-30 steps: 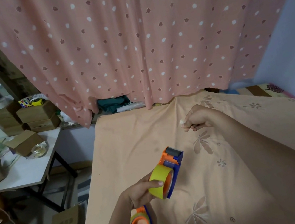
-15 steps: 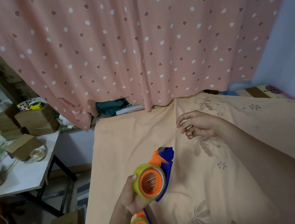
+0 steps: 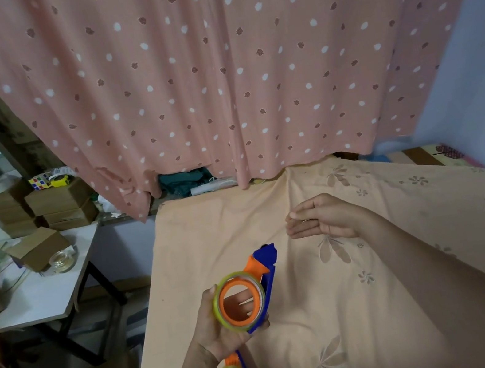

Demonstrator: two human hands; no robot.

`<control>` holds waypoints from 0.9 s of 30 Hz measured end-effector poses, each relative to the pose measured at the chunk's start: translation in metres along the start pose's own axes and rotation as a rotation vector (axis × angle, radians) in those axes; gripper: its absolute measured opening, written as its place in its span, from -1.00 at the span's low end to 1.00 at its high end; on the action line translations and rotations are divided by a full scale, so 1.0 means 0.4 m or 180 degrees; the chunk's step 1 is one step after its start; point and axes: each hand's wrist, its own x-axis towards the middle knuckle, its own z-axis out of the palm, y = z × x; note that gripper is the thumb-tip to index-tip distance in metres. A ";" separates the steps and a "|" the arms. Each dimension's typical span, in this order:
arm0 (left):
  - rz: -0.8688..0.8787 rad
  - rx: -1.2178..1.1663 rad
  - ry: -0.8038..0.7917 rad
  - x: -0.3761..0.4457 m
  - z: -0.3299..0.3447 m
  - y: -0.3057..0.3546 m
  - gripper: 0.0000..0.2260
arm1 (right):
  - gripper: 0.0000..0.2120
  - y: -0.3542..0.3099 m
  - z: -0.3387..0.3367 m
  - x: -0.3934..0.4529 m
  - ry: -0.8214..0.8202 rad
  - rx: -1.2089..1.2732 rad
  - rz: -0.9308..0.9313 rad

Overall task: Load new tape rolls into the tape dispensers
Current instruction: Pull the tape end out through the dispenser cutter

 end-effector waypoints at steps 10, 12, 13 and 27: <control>0.0043 -0.0337 -0.0203 -0.004 0.013 0.015 -0.10 | -0.74 0.015 0.003 -0.014 -0.0299 0.0040 -0.0226; 0.0148 -0.0446 -0.0240 0.000 0.016 0.015 -0.11 | -0.83 0.025 0.016 -0.017 -0.0133 0.0017 -0.0334; 0.0196 -0.0505 -0.0265 0.003 0.019 0.015 -0.10 | -0.86 0.031 0.027 -0.018 0.0002 -0.0055 -0.0447; 0.0559 -0.1249 0.0030 0.047 0.090 -0.004 -0.13 | -0.87 0.177 0.138 -0.007 0.1783 -0.0724 -0.1463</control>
